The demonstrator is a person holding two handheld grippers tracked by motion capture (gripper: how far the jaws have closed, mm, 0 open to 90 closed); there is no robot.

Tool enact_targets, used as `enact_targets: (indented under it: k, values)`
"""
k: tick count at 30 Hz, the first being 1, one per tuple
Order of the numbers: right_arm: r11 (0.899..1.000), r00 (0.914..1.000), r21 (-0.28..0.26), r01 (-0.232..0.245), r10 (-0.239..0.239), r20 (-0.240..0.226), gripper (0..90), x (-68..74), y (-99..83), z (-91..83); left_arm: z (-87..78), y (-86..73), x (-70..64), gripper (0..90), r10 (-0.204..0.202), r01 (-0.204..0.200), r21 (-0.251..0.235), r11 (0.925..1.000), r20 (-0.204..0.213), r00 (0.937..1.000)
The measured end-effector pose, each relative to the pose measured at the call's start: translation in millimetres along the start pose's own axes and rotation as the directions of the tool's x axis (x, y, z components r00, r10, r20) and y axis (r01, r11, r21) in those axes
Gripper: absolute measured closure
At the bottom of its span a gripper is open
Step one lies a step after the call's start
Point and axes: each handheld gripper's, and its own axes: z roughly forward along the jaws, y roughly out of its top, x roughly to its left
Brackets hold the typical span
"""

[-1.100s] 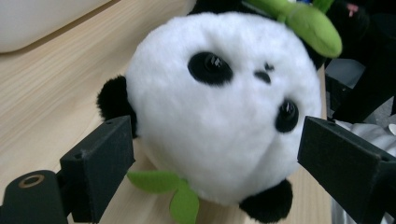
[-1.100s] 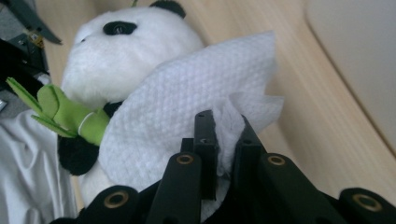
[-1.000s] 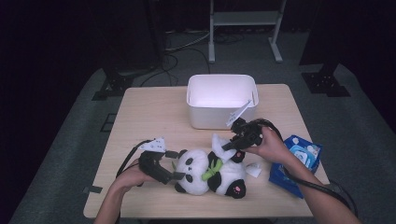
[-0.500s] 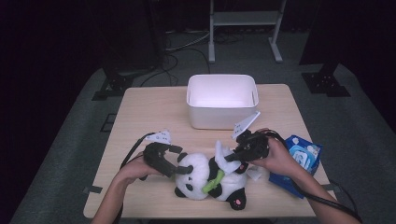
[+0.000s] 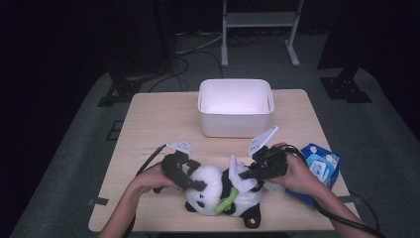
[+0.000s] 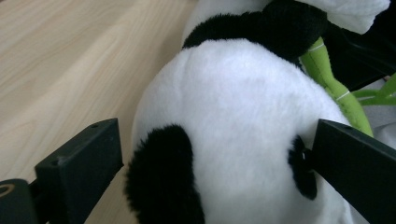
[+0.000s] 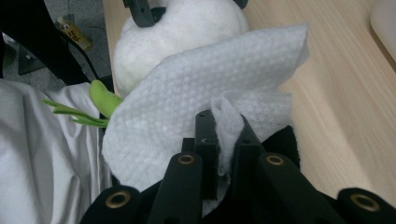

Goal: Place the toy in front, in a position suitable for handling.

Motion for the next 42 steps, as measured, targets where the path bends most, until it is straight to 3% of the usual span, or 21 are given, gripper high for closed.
enact_targets:
  k: [3, 6, 11, 15, 17, 18, 21, 23, 26, 27, 32, 35, 37, 42]
  values:
    - [1.000, 1.0000, -0.003, 0.000, 0.000, -0.007, 83.5, 0.1, -0.6, 0.1, 0.9, 0.4, 2.4, 3.6, 0.007, -0.008, 0.012, 0.9999, 0.039, 0.9992]
    - [1.000, 1.0000, -0.005, -0.005, 0.005, 0.004, 83.3, -1.6, 0.4, -0.7, -1.8, 1.0, 3.0, 20.6, 0.023, -0.023, 0.013, 0.9996, 0.038, 0.9990]
    - [1.000, 0.9998, -0.010, -0.016, 0.016, 0.010, 83.3, -7.3, 2.9, -2.7, -4.4, 2.7, 3.7, 28.4, 0.056, -0.056, -0.028, 0.9980, -0.020, 0.9983]
    - [1.000, 0.9993, -0.017, -0.025, 0.025, 0.027, 83.3, -13.4, 5.2, -6.0, -6.4, 8.7, 3.4, 30.1, 0.124, -0.129, -0.057, 0.9900, -0.095, 0.9878]
    - [0.999, 0.9986, -0.025, -0.035, 0.036, 0.038, 83.3, -17.6, 6.7, -8.5, -8.2, 14.1, 2.1, 30.3, 0.166, -0.176, -0.057, 0.9828, -0.149, 0.9748]
    - [0.999, 0.9984, -0.029, -0.030, 0.032, 0.046, 83.3, -20.9, 7.7, -9.7, -9.2, 17.2, 0.6, 30.4, 0.196, -0.209, -0.054, 0.9764, -0.184, 0.9631]
    - [0.998, 0.9963, -0.050, -0.040, 0.044, 0.074, 83.2, -28.2, 14.1, -12.4, -13.4, 25.3, -3.7, 30.5, 0.289, -0.308, -0.021, 0.9513, -0.286, 0.9136]
    - [0.997, 0.9952, -0.064, -0.048, 0.053, 0.082, 83.3, -30.8, 21.9, -12.6, -15.8, 28.1, -5.1, 30.4, 0.334, -0.351, 0.004, 0.9363, -0.317, 0.8875]
    - [0.996, 0.9962, -0.086, -0.035, 0.041, 0.076, 83.3, -34.5, 36.3, -9.4, -14.8, 25.2, -6.9, 30.1, 0.375, -0.395, 0.004, 0.9189, -0.317, 0.8709]
    - [0.996, 0.9964, -0.087, -0.027, 0.034, 0.077, 83.3, -34.8, 41.3, -7.1, -14.7, 23.2, -6.9, 29.8, 0.378, -0.398, 0.003, 0.9174, -0.319, 0.8693]
    - [0.999, 0.9941, -0.043, -0.009, 0.013, 0.108, 83.3, -37.7, 53.3, 2.1, -16.4, 6.3, -6.3, 28.6, 0.366, -0.395, -0.027, 0.9183, -0.320, 0.8738]
    - [0.999, 0.9893, -0.031, -0.028, 0.032, 0.143, 83.3, -44.1, 46.5, -0.9, -17.2, -5.0, -6.8, 27.9, 0.347, -0.389, -0.081, 0.9176, -0.315, 0.8837]
    - [0.998, 0.9890, -0.041, -0.046, 0.051, 0.139, 83.4, -46.9, 40.3, -4.7, -17.4, -8.2, -7.9, 27.2, 0.341, -0.386, -0.097, 0.9172, -0.311, 0.8873]
    - [0.998, 0.9936, -0.050, -0.049, 0.053, 0.099, 83.5, -42.9, 32.5, -6.2, -17.7, -7.2, -11.9, 22.2, 0.319, -0.359, -0.088, 0.9293, -0.301, 0.8990]
